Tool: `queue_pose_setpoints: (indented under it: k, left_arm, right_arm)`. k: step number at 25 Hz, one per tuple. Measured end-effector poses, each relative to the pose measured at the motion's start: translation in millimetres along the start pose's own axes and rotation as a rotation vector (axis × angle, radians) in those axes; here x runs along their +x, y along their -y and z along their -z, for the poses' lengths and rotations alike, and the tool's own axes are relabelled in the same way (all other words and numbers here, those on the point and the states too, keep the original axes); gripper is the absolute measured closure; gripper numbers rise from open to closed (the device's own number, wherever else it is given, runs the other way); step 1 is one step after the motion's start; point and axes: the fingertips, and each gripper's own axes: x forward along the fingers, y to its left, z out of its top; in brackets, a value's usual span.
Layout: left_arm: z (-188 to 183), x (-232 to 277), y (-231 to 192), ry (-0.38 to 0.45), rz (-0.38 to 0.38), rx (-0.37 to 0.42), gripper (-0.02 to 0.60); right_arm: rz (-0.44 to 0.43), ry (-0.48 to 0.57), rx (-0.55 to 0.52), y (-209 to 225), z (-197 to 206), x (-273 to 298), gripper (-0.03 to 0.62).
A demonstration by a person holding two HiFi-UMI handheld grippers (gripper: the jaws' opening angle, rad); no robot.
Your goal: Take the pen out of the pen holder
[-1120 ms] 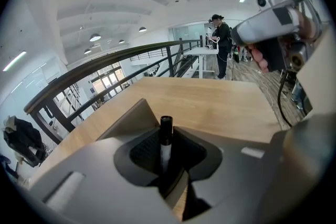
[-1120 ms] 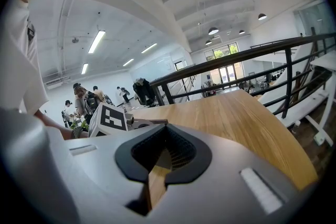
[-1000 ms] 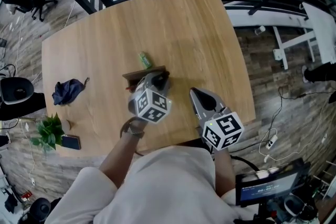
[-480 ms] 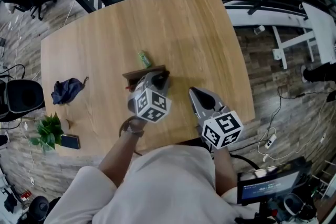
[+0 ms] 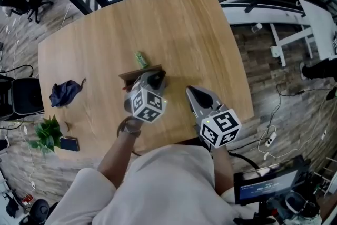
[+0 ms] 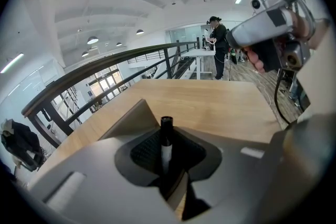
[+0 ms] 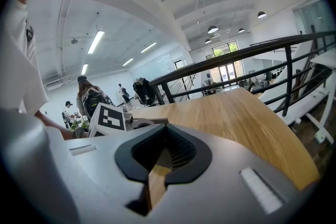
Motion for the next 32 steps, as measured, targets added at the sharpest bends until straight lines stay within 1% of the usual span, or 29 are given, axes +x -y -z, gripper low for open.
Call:
queue_pose_setpoints:
  k: [6, 15, 25, 32]
  left_arm:
    - [-4.0, -5.0, -2.1, 0.013, -0.019, 0.004, 0.514]
    - [-20.3, -19.0, -4.0, 0.068, -0.049, 0.002, 0.515]
    - [-29.6, -28.8, -5.0, 0.104, -0.070, 0.013, 0.515]
    - [-35.4, -38.2, -9.1, 0.135, -0.089, 0.005, 0.515]
  right_arm:
    - [-0.002, 0.005, -0.003, -0.2, -2.0, -1.2, 0.591]
    - [-0.009, 0.015, -0.011, -3.8, -4.0, -2.4, 0.591]
    - [-0.005, 0.023, -0.025, -4.9, -8.4, -5.1, 0.591]
    - [-0.004, 0.024, -0.038, -8.0, -10.6, -6.0, 0.591]
